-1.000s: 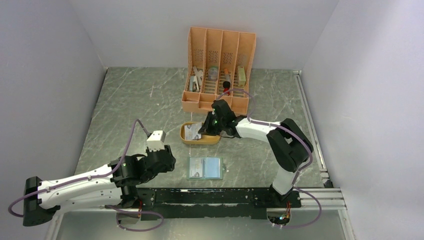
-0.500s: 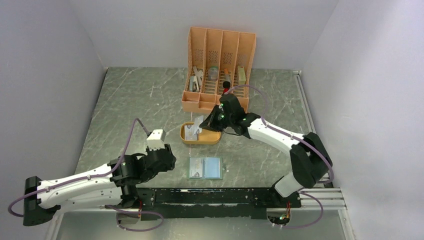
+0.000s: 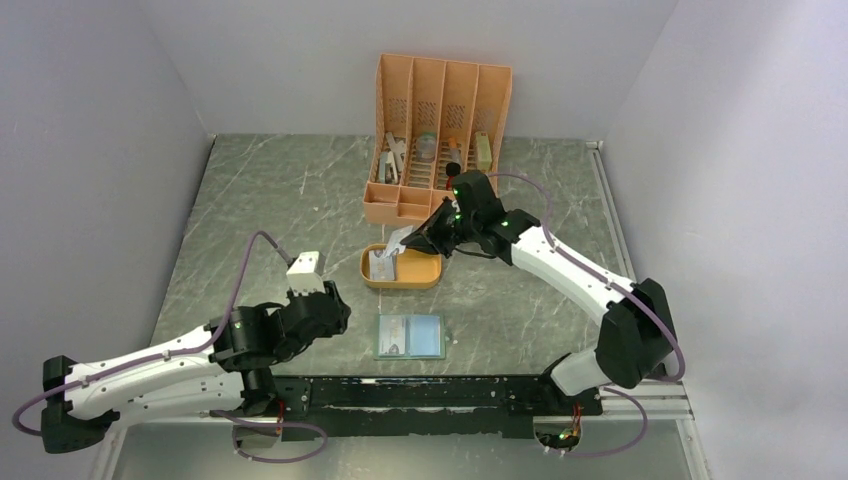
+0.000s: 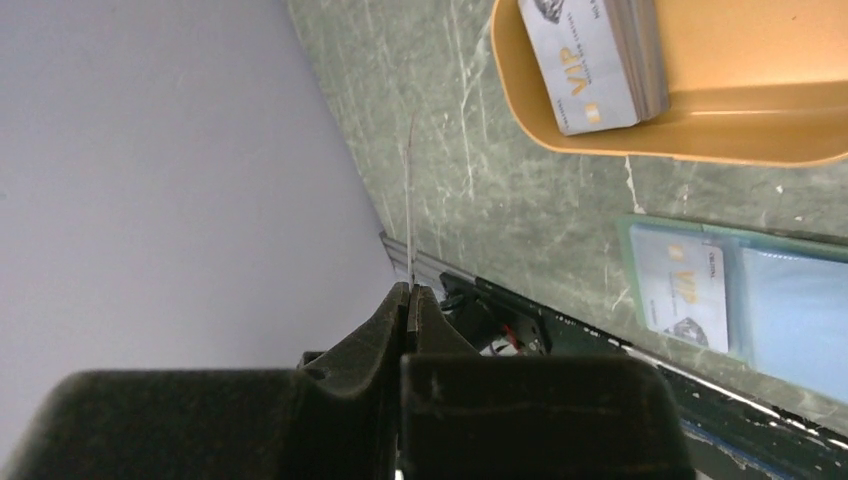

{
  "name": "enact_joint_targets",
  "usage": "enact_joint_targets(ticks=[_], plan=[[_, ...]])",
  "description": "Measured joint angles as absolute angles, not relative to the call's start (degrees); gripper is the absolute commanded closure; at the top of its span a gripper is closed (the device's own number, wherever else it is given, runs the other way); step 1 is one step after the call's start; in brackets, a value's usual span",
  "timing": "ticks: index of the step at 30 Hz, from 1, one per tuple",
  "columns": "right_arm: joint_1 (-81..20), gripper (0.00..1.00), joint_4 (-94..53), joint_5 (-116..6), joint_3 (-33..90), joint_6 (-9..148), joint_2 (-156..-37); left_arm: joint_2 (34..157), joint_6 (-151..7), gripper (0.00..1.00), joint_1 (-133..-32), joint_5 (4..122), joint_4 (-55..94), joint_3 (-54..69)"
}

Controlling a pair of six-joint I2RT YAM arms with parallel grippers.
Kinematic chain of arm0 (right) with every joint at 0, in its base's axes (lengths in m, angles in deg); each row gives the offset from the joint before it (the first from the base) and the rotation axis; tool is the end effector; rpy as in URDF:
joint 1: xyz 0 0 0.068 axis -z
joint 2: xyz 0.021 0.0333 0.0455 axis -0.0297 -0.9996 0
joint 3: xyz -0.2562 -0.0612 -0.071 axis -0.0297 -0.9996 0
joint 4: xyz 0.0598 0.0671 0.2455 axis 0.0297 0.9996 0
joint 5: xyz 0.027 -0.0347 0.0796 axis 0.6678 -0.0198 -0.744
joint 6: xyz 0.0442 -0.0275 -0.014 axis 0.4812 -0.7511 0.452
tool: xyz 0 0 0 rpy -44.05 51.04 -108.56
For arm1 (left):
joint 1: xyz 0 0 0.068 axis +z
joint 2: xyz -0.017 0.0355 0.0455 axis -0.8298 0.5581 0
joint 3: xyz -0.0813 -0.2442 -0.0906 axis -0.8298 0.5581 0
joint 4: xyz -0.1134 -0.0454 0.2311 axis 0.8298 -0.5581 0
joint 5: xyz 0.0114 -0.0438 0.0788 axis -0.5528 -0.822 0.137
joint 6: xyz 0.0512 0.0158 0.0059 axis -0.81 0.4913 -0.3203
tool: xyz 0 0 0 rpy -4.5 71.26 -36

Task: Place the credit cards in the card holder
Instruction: Pick up the credit card from the storage box, then turn over the card slot in the card holder.

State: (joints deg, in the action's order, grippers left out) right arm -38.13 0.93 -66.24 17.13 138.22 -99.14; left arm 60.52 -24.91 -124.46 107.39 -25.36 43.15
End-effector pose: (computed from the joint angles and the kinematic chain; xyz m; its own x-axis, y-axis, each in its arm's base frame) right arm 0.2528 0.2010 0.2821 -0.8665 0.4990 0.0145 0.3199 0.5326 0.7836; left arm 0.0702 -0.1202 0.2534 -0.6526 -0.2156 -0.7264 0.0870 0.9310 -0.3545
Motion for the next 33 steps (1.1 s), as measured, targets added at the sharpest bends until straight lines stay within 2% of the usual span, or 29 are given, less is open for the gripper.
enact_joint_targets(ticks=[5, 8, 12, 17, 24, 33], plan=[[-38.1, 1.0, 0.6, -68.3, 16.3, 137.1, -98.0, 60.4, -25.2, 0.54, -124.5, 107.2, -25.4, 43.0], [-38.2, 1.0, -0.3, -68.9, 14.1, 131.1, -95.9, 60.5, -27.1, 0.5, -124.5, 105.7, -24.1, 43.0], [-40.1, 1.0, -1.7, -67.5, 6.2, 119.4, -85.9, 61.5, -31.9, 0.45, -124.5, 99.5, -17.6, 43.2], [-42.3, 1.0, -0.7, -66.0, -4.9, 110.0, -73.8, 66.4, -34.9, 0.42, -124.7, 91.5, -7.3, 44.9], [-42.8, 1.0, 1.0, -66.0, -19.0, 107.7, -72.2, 79.7, -35.9, 0.45, -125.6, 85.9, 2.8, 45.0], [-42.9, 1.0, 1.1, -65.8, -21.8, 107.9, -69.8, 90.6, -35.8, 0.43, -125.7, 85.0, 6.9, 44.3]])
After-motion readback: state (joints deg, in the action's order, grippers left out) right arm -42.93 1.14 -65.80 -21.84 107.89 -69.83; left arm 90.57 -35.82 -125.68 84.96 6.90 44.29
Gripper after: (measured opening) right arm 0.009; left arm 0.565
